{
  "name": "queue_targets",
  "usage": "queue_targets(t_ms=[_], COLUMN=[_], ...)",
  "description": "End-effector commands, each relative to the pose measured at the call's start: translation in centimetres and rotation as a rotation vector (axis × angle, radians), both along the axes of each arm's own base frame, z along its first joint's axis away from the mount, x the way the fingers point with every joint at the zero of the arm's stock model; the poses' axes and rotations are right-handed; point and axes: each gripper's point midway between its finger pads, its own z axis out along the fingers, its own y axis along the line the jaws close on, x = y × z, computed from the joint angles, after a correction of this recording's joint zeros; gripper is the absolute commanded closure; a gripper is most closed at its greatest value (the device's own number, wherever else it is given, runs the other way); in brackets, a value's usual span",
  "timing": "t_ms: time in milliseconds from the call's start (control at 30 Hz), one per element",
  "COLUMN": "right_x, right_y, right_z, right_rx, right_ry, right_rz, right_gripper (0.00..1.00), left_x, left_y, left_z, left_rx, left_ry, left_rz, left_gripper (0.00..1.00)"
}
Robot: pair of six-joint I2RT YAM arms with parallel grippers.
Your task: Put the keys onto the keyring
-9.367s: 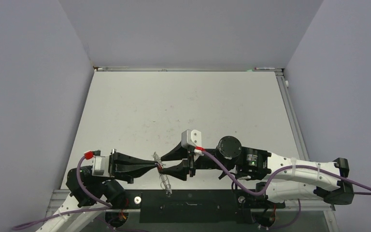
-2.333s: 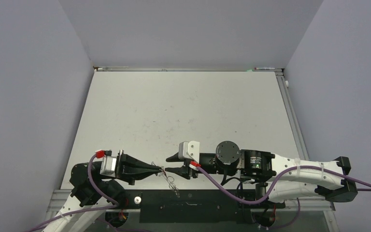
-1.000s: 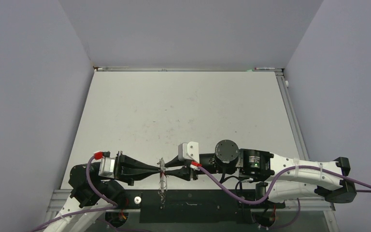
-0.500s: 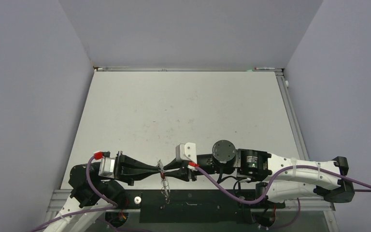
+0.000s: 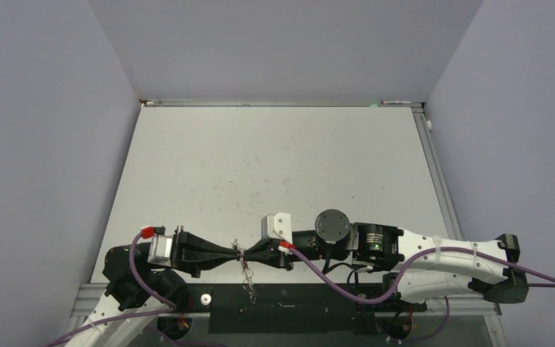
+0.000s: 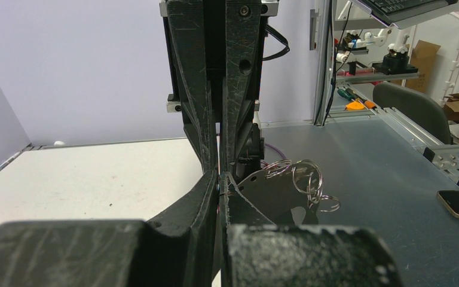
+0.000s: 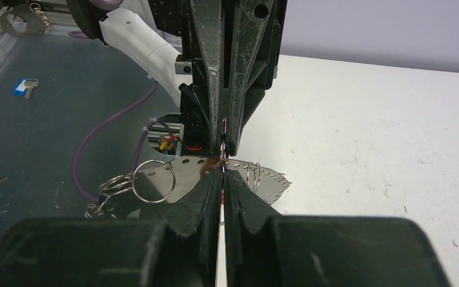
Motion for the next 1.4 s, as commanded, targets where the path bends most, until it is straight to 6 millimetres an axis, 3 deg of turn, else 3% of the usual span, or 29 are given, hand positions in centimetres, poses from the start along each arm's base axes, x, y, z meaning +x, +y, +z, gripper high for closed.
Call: queue_targets(t_ms=[0, 400, 467, 567, 633, 933, 1367], right_x=[0.1, 0.0, -0.1, -0.2, -0.1, 0.3, 0.7], right_y=[-0.4, -0.4, -0.2, 0.1, 0.3, -0.1, 0.9], right_z=[0.2, -0.9, -0.6, -0.2, 0.2, 2.4, 2.4], right_rx=[0.026, 0.052, 0.073, 0.089, 0.102, 0.166, 0.167], right_ry=[0.021, 0.079, 0.082, 0.081, 0.075, 0.045, 0.04], right_rz=[-0.013, -0.029, -0.021, -0.014, -0.015, -0.032, -0.043], right_gripper=[0.95, 0.94, 0.88, 0.71, 0.68, 0.66, 0.7], left_x=[-0.1, 0.0, 0.0, 0.0, 0.0, -0.1, -0.2], left_y=[0.4, 0.5, 0.5, 0.5, 0.5, 0.6, 0.7], left_z=[1.4, 1.6, 1.6, 1.6, 1.6, 1.6, 1.6], left_rx=[-0.047, -0.053, -0.053, -0.054, -0.054, -0.056, -0.058], left_ry=[-0.038, -0.042, -0.04, -0.04, -0.041, -0.043, -0.047], left_rz=[0.018, 0.024, 0.026, 0.025, 0.026, 0.029, 0.03], left_gripper=[1.0, 1.0, 1.0, 1.0, 1.0, 1.0, 1.0])
